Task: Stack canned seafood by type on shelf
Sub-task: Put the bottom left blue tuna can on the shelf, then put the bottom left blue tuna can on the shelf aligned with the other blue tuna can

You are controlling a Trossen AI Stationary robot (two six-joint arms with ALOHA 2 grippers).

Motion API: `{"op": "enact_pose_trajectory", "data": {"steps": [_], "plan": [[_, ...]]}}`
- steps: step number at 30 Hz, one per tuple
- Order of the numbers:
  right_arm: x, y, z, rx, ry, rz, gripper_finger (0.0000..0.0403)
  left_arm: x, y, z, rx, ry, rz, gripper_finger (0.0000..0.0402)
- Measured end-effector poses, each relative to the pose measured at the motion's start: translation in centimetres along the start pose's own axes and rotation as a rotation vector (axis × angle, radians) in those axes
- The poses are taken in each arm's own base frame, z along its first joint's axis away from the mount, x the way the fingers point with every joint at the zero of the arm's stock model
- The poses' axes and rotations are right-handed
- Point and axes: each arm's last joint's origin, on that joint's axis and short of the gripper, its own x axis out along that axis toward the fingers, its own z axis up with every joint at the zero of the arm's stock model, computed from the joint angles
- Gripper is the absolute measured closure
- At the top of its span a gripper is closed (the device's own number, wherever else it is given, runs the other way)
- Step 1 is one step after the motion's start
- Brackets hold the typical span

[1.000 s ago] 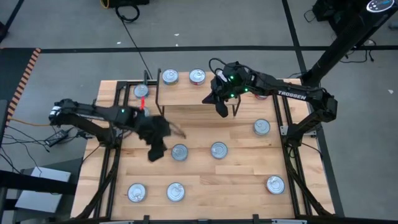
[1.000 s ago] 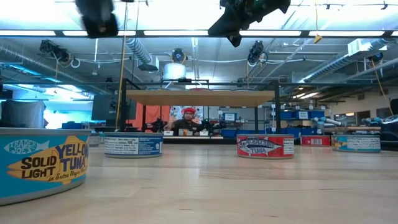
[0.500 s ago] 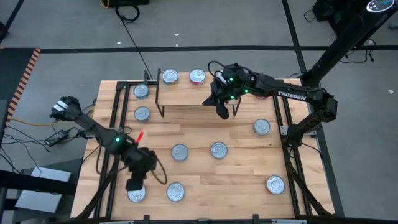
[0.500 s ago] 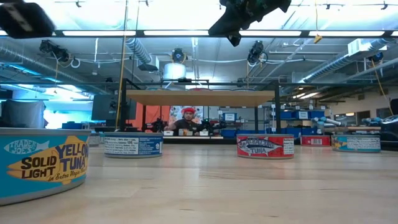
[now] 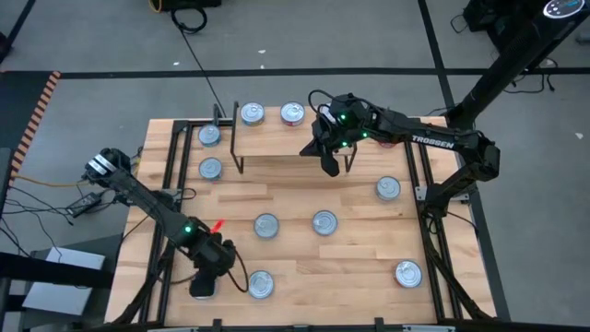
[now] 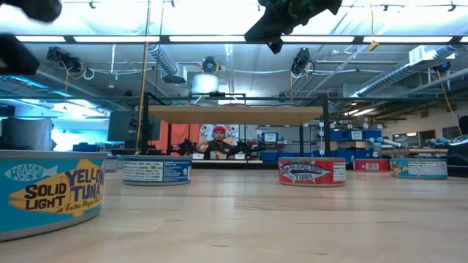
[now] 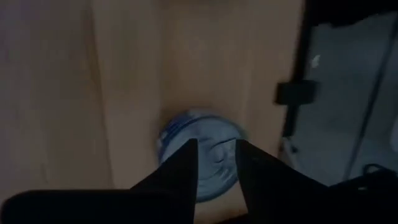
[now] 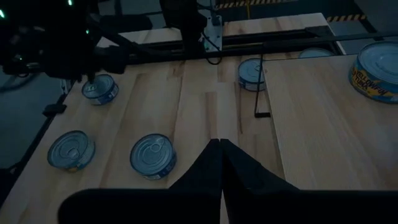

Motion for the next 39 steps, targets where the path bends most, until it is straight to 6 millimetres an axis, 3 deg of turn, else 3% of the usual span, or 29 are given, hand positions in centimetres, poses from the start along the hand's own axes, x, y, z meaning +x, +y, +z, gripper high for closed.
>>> {"op": "enact_pose_trajectory", "data": {"steps": [7,18,23,29,39], "plan": [[0.1,0.2,0.0,0.001,0.001,0.005,0.0392,2.5,0.1,0.4,0.05,0.054,0.085,0.0284],[0.2,0.4,0.0,0.0,0.006,0.018,0.0392,5.4,0.0,0.4,0.166,0.167,0.112,0.0319],[0.2,0.4,0.0,0.0,0.006,0.018,0.0392,5.5,0.0,0.4,0.214,0.18,0.099,0.0341],[0.2,0.4,-0.1,0.001,0.008,0.019,0.0392,5.5,-0.1,0.4,0.244,0.208,0.042,0.0395],[0.1,0.3,-0.1,-0.006,0.009,0.018,0.0392,4.4,0.5,1.1,0.161,0.215,-0.032,0.04]]}}
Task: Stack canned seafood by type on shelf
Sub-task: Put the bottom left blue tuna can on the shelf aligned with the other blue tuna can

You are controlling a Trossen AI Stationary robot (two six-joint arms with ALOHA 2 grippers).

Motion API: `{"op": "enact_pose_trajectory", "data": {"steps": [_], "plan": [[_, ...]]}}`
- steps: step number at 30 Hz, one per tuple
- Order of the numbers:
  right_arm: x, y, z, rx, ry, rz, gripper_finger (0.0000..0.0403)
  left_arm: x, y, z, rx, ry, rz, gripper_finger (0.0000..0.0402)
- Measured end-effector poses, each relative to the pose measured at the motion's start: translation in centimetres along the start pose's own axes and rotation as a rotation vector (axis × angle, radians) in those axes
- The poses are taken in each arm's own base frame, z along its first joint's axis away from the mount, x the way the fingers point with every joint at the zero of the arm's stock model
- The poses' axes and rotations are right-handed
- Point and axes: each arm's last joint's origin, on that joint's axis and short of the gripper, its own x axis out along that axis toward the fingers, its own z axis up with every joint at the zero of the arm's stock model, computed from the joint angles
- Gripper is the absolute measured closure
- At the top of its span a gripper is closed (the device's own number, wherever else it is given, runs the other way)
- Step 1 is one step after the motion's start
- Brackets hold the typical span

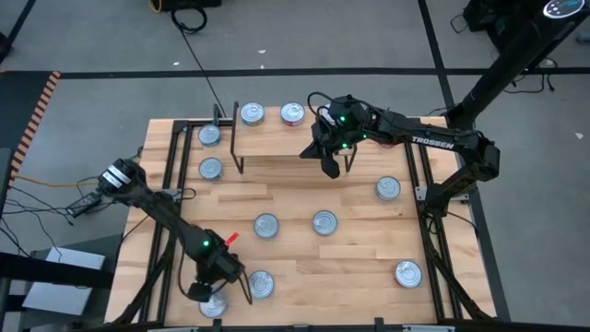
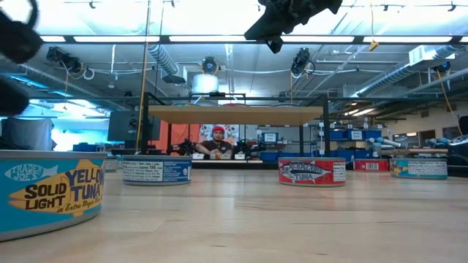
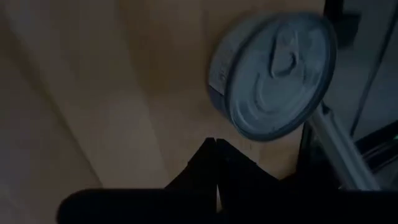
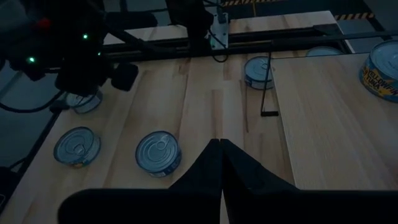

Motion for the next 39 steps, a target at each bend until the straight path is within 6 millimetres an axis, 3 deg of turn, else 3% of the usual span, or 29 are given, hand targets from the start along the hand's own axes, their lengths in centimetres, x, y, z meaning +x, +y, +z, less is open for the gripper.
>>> {"op": "enact_pose_trajectory", "data": {"steps": [7,14,18,24,39], "plan": [[0.0,0.0,0.0,-0.001,0.001,-0.001,0.0392,-1.4,-1.8,1.4,-0.025,-0.157,-0.229,0.039],[0.0,0.0,0.0,-0.001,0.002,0.0,0.0392,0.6,-3.3,1.4,-0.069,-0.144,-0.219,0.0367],[0.0,0.0,0.0,-0.008,0.001,0.0,0.0392,2.0,-2.8,1.4,-0.157,-0.108,-0.144,0.0385],[0.0,0.0,0.0,-0.022,0.0,-0.001,0.0392,2.6,-2.0,1.7,-0.264,-0.126,-0.053,0.0396],[-0.2,0.1,0.0,-0.018,-0.002,-0.001,0.0392,0.5,2.8,2.5,-0.413,-0.142,0.147,0.04]]}}
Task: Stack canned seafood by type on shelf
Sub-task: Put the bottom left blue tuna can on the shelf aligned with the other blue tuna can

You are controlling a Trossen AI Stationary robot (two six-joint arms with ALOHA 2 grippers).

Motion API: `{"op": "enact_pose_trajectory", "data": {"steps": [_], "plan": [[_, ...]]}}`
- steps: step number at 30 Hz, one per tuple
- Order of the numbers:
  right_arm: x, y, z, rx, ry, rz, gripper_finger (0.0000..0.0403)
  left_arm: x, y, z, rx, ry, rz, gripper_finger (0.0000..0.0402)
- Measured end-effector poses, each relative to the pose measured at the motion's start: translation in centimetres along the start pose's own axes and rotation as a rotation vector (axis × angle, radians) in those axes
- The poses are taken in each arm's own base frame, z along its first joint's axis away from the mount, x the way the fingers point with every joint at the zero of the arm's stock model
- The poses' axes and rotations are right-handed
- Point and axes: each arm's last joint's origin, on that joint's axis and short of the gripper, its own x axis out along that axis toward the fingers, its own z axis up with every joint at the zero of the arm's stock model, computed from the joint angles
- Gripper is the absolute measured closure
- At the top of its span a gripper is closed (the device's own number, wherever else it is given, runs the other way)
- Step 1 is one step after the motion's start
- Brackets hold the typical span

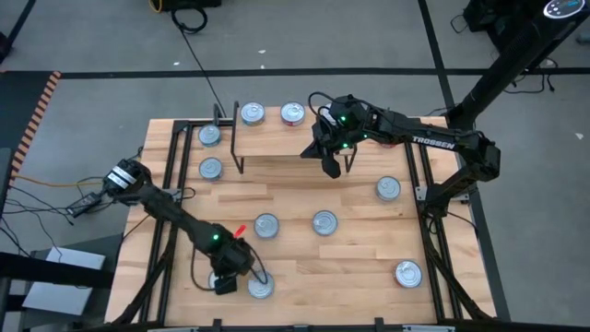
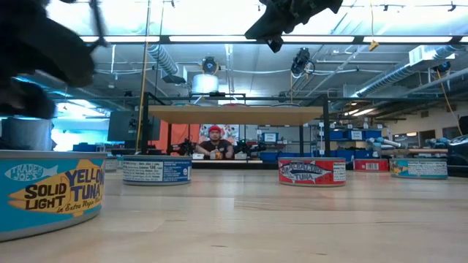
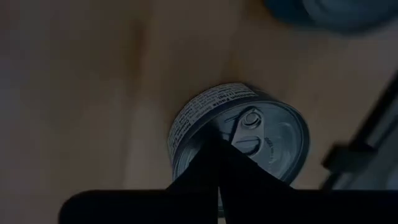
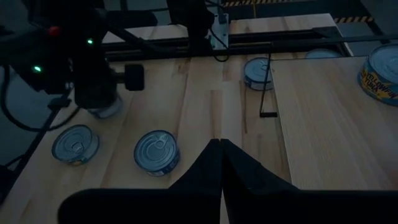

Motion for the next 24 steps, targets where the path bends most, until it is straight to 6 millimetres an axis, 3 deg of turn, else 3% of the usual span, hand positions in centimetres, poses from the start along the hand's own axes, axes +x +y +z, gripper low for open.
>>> {"op": "enact_pose_trajectory", "data": {"steps": [14,24], "plan": [[-3.5,1.5,1.2,0.03,-0.083,-0.02,0.0392,-1.8,5.2,4.8,0.114,-0.198,0.174,0.0401],[-6.2,2.8,1.3,0.145,-0.091,-0.055,0.0392,-3.0,7.9,8.4,0.186,-0.401,0.176,0.0401]]}}
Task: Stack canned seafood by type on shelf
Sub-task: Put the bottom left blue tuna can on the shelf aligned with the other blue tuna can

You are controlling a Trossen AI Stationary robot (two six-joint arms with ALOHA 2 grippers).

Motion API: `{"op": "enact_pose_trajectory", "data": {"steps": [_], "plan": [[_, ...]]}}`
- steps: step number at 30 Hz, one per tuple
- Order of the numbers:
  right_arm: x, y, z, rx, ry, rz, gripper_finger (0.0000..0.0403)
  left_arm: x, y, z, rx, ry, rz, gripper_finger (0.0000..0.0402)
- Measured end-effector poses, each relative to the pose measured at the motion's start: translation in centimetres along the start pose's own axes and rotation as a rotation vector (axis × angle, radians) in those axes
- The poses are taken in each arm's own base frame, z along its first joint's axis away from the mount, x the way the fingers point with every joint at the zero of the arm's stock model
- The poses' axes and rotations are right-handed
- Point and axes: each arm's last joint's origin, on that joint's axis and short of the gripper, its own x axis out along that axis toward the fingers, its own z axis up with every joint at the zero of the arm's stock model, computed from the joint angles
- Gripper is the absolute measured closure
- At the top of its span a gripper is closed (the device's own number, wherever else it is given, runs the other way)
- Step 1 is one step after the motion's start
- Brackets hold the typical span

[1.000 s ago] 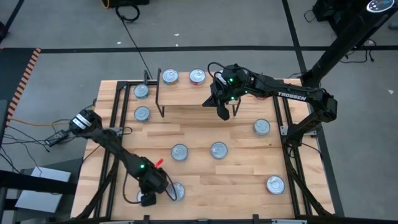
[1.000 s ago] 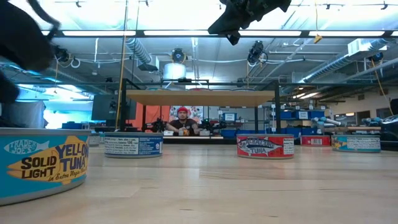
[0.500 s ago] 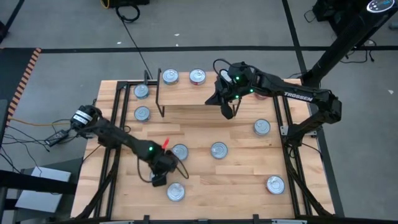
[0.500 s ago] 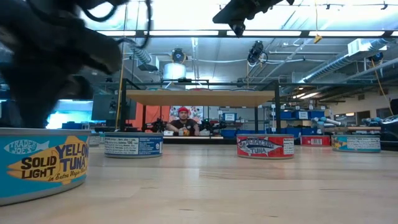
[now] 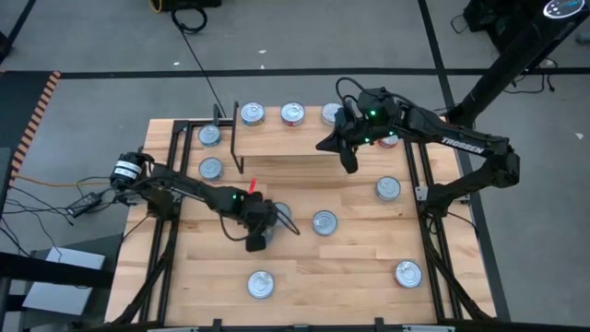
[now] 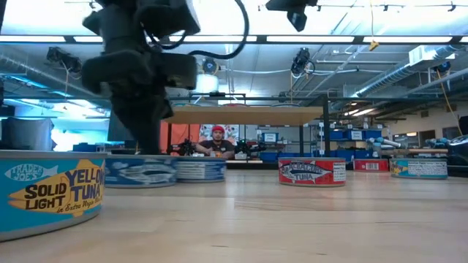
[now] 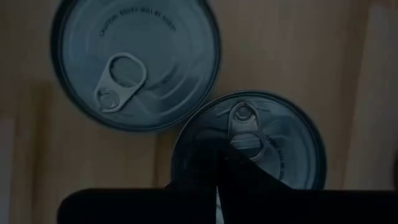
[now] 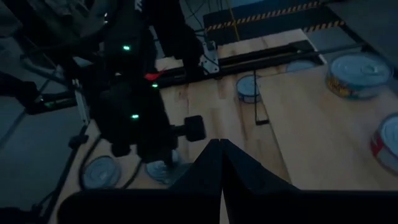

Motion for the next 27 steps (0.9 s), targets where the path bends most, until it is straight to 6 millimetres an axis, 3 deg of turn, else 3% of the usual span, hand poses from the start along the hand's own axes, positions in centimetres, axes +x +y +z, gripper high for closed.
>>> {"op": "enact_pose_trajectory", "data": {"steps": [7,11,19,27], "plan": [[-0.4,2.0,-0.9,0.048,0.08,-0.029,0.0391,-0.8,0.2,1.4,0.033,-0.055,-0.025,0.0401],[0.2,4.0,-1.8,0.055,0.152,-0.069,0.0391,-0.7,-0.1,0.9,0.017,-0.051,-0.033,0.0401],[1.4,9.2,-3.1,0.075,0.182,-0.103,0.0391,0.0,-3.0,-0.2,-0.003,-0.156,-0.103,0.0401],[1.3,13.9,-4.5,0.11,0.163,-0.127,0.0389,0.0,-4.7,2.3,-0.113,-0.392,-0.157,0.0401]]}}
